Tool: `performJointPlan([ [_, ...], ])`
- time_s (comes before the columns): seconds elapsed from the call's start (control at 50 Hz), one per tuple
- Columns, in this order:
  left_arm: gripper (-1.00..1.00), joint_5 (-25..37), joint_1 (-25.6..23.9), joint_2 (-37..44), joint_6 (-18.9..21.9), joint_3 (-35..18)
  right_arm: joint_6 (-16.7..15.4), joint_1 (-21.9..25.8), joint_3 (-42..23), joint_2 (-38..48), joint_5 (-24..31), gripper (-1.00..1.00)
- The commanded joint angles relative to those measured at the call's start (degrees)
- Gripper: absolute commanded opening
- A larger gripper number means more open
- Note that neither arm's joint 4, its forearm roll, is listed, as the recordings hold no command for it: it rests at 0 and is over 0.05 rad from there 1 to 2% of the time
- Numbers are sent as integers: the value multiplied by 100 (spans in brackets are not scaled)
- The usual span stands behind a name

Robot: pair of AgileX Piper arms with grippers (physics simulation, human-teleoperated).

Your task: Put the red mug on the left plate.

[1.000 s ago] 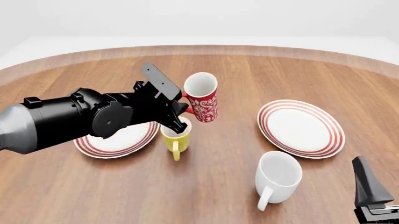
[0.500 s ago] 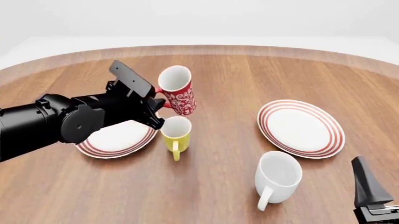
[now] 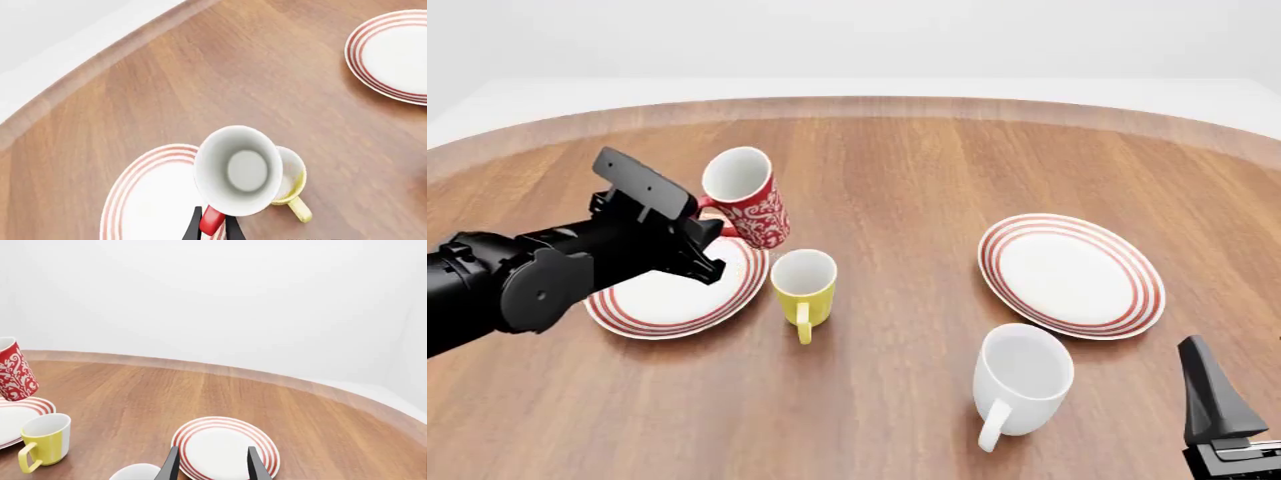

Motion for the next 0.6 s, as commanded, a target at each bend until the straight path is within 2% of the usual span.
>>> performJointPlan([
  [0.02,-100,-276,512,-46,30,299,-14,5,6,0,-5,100],
  [0.4,-100,-1056,1097,195,3,922,-1,8,0,0,10,100],
  [0.6,-100,-1253,1374,416,98,901,-3,5,-13,0,28,100],
])
